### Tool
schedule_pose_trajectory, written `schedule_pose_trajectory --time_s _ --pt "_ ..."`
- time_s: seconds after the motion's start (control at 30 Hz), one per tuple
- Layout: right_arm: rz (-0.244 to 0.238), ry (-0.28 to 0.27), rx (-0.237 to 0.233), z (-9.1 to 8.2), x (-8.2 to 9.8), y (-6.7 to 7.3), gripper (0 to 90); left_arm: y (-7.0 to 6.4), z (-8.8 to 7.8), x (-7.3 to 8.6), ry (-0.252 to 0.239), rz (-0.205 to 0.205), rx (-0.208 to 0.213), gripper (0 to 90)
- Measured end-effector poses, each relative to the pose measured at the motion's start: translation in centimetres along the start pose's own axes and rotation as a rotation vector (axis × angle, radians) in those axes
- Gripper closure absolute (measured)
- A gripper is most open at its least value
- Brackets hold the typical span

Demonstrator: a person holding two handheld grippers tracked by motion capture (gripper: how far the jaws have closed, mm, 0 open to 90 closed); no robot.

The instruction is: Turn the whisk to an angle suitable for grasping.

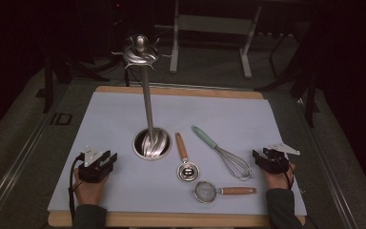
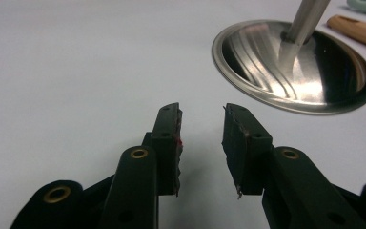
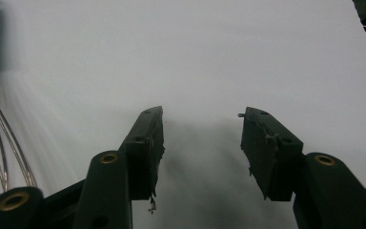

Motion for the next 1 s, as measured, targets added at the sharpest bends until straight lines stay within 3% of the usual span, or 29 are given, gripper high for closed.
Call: schedule_pose_trajectory --time_s 0.37,0.63,0.77,1.0 --pt "0.001 -0.001 0.011 -0.1 0.0 0.1 48.3 -0.2 0.1 0.0 0.009 0.021 -0.019 66.6" --pt "-0.002 -0.003 0.011 -0.1 0.0 0.2 48.4 -0.4 -0.1 0.1 -0.011 0.035 -0.024 67.2" --pt "0.046 -0.013 -0.012 -0.2 0.0 -0.3 48.6 -0.4 -0.1 0.1 -0.018 0.032 -0.032 70.3" --pt "-0.006 -0.006 -0.058 -0.3 -0.5 0.9 50.3 -0.5 -0.1 0.1 -0.012 0.041 -0.036 70.5"
Point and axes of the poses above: each handheld gripper's, and its own axes: z roughly forward along the jaws, x roughly out of its underside, y roughly to its left, the point moved 4 cm from there along z, roughly forward along the jaws, and after that the axes turned 1 degree about x, right-handed, at the moved point
